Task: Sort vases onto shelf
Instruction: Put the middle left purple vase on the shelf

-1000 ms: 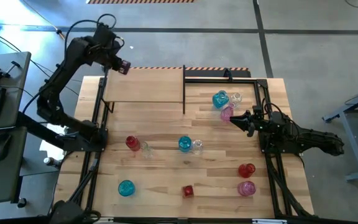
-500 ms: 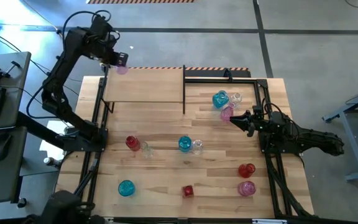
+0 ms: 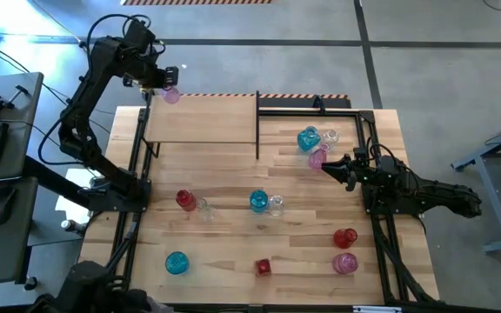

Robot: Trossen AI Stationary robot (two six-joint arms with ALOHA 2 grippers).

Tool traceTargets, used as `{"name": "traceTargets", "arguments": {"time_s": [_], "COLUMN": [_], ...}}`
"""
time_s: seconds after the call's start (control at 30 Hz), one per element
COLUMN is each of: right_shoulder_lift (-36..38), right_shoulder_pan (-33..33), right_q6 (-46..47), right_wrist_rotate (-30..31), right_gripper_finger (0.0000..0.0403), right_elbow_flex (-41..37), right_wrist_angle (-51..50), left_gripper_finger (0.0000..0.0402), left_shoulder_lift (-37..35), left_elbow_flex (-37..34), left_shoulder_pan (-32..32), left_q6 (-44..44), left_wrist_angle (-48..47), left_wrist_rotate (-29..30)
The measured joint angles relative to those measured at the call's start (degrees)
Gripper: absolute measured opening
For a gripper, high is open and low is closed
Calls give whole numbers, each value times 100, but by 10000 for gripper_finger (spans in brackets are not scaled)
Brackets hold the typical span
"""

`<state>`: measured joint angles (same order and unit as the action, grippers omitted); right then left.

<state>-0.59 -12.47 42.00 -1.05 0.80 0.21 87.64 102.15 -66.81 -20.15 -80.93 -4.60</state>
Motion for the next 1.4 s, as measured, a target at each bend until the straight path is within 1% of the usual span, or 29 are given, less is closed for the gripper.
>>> {"name": "traceTargets", "arguments": {"time_s": [0.07, 0.3, 0.6, 0.77, 1.27, 1.4], "right_shoulder_lift": [-1, -1, -1, -1, -1, -1], "right_shoulder_pan": [2, 2, 2, 1, 2, 2], "right_q6": [0, 0, 0, 0, 0, 0], "right_wrist_rotate": [0, 1, -1, 1, 1, 0], "right_gripper_finger": [117, 117, 117, 117, 117, 117], "right_elbow_flex": [0, 0, 0, 0, 0, 0], "right_wrist_angle": [0, 0, 0, 0, 0, 0], "left_gripper_finger": [23, 23, 23, 23, 23, 23], "left_shoulder_lift": [33, 69, 69, 69, 67, 67], "left_elbow_flex": [-4, -4, -4, -4, -4, -4], "left_shoulder_pan": [0, 2, 2, 4, 375, 387], "left_q6": [-203, -805, -1113, -1436, -3186, -3350], "left_wrist_angle": [-113, -70, 14, -54, -329, -362], "left_wrist_rotate": [6, 68, 101, 107, 975, 1078]}}
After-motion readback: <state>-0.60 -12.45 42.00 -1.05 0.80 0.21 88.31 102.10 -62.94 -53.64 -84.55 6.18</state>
